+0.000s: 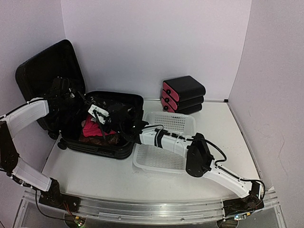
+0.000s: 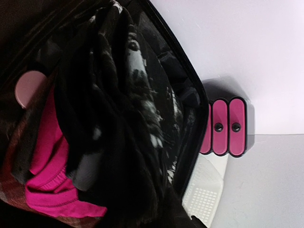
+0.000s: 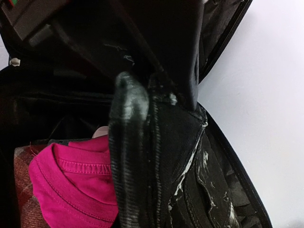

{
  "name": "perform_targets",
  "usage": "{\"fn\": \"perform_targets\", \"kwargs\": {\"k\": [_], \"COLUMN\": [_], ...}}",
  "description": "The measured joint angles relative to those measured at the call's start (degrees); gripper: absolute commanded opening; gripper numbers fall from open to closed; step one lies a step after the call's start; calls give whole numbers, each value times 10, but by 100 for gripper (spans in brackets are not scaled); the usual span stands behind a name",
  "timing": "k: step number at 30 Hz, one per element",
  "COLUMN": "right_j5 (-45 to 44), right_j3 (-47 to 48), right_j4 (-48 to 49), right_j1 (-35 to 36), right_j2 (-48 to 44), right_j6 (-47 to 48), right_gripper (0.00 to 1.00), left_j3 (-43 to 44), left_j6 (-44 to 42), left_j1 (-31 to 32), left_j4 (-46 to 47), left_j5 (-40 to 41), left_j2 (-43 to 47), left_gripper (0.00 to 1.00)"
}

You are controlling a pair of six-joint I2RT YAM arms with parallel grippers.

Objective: Open, take out, and arrange the luggage

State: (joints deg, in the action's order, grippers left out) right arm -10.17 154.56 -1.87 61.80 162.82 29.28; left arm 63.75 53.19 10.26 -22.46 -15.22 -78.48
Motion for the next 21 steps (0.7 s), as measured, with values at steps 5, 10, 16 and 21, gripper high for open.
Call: {"fn": "perform_targets", "kwargs": {"k": [5, 10, 16, 21], "right_j5": [41, 82, 95, 88], "right_j3": [-16, -27, -28, -46], "right_j4": [-29, -71, -111, -175], "right_j1": [-19, -43, -71, -81], "right_j2": [-22, -70, -129, -209], "right_j6": [-39, -110, -210, -269], "right_gripper": [0, 0, 0, 0], "left_j3": [0, 34, 113, 110], "left_j6": [-52, -125, -191, -209], "left_j1": [2, 5, 5, 5], "left_j4": [0, -26, -57, -77], "left_j5": [-33, -44, -26, -21], "left_j2": [44, 146, 219, 249], "left_gripper": [81, 87, 87, 87]}}
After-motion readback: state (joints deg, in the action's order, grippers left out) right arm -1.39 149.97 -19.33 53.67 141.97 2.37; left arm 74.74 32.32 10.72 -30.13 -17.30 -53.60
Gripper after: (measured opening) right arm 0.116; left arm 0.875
